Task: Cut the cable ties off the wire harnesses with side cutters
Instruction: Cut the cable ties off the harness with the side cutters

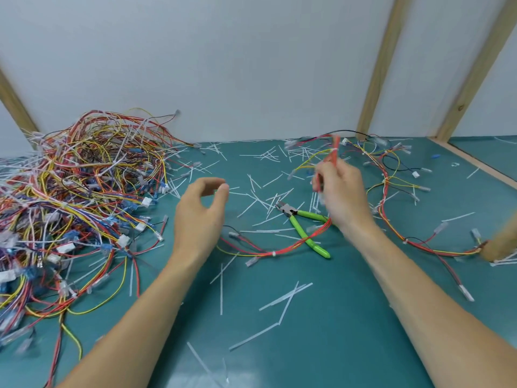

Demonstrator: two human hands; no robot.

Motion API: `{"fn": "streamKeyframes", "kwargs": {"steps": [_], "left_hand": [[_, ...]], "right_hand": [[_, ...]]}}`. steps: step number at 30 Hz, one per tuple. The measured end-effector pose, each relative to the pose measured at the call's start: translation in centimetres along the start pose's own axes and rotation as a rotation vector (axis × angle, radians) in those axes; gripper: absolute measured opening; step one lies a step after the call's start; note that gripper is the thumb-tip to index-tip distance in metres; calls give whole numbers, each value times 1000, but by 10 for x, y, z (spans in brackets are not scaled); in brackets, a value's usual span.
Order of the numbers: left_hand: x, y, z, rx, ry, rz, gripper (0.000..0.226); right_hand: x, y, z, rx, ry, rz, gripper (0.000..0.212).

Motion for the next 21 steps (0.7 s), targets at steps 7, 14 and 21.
{"fn": "streamKeyframes", "kwargs": {"steps": [7,14,21], "left_hand": [[-20,21,-16,-317,-248,492,51],[-11,18,-12,-465,-411,358,37],[-11,12,-18,-431,-123,242,25]], "right_hand": [[-49,28,11,-271,-401,534,24],[-58,33,4,-544,-581,600,26],[-36,21,9,-68,-228,217,52]]}}
Point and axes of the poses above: each hand's wrist, its own x-axis towards the middle knuckle, its own y-axis out of the palm, z = x × y, the point moved 2 cm from there along x, towards the middle knuckle, and after that the axes turned 10 degrees about -z, right-handed, at the moved point
